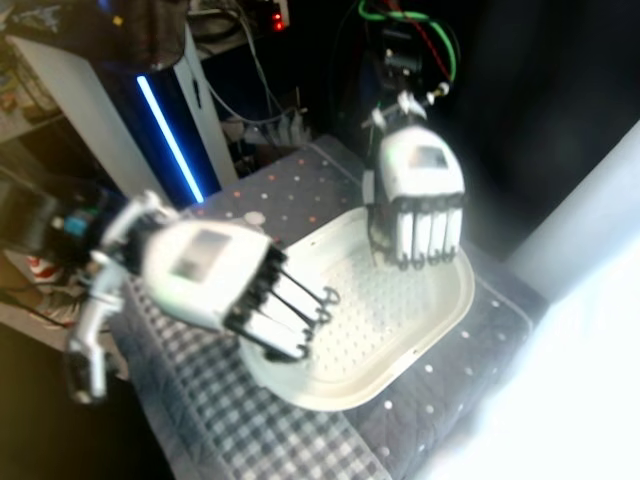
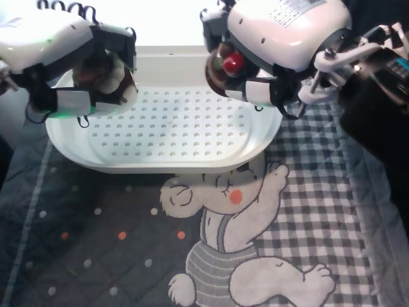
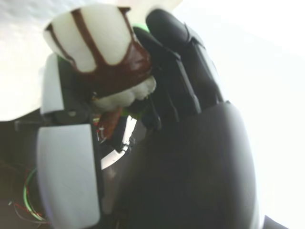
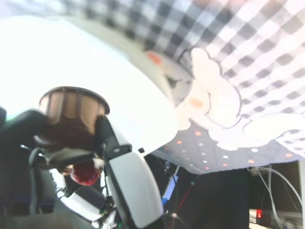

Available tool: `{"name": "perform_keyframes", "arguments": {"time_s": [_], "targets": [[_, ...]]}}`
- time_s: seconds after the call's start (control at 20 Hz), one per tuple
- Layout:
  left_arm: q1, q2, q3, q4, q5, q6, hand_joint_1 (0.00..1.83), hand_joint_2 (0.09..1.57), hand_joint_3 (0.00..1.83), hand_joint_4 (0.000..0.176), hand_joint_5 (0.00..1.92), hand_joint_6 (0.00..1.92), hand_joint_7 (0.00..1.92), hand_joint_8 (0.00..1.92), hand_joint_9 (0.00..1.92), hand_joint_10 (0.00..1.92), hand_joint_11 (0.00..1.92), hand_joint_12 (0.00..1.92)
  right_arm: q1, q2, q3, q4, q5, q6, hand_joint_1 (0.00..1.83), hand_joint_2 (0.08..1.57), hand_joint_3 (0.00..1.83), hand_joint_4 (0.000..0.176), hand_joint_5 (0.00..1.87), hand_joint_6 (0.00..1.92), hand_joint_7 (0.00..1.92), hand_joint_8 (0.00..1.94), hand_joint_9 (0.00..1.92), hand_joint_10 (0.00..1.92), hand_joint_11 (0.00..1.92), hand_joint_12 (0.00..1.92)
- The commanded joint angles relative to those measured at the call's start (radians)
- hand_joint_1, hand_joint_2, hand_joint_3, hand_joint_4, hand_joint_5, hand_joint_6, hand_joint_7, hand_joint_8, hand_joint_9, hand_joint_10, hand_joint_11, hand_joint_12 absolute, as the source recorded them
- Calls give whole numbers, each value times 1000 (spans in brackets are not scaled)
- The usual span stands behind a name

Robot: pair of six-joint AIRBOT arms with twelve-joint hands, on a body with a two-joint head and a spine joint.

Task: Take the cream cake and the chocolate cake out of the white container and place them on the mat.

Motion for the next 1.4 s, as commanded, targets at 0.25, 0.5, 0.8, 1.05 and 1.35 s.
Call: {"name": "perform_keyframes", "arguments": {"time_s": [0.25, 0.5, 0.8, 1.05, 1.35], "targets": [[95, 115, -176, 105, -311, -3, 1340, 1218, 0, 0, 659, 1354, 743, 1302, 835, 1383, 735, 1385, -133, 114, -180, -131, 331, -3, 1369, 1153, 0, 0, 835, 1109, 1011, 1015, 746, 1448, 621, 1616], [224, 197, -313, 124, -428, -3, 1326, 1215, 0, 0, 642, 1330, 775, 1263, 865, 1390, 698, 1402, -223, 156, -286, -190, 400, -3, 1379, 1117, 0, 0, 917, 1074, 1093, 901, 790, 1284, 499, 1519], [374, 177, -403, 124, -479, -75, 1273, 1256, 0, 0, 591, 1424, 738, 1333, 786, 1452, 515, 1676, -379, 163, -379, -191, 424, 24, 1270, 1080, 2, 0, 1052, 758, 1068, 1049, 824, 1122, 529, 1565], [462, 116, -412, 102, -456, -185, 1183, 1229, 1, 0, 685, 1285, 861, 1340, 847, 1259, 667, 1713, -473, 142, -370, -182, 399, 193, 1258, 1147, 0, 0, 902, 1016, 967, 1186, 683, 1250, 381, 1648], [557, 69, -350, 42, -448, -372, 621, 1124, 0, 0, 354, 400, 397, 464, 232, 988, 98, 1613, -485, 128, -361, -150, 359, 204, 1034, 1016, 0, 0, 400, 148, 412, 256, 304, 576, 20, 1426]]}}
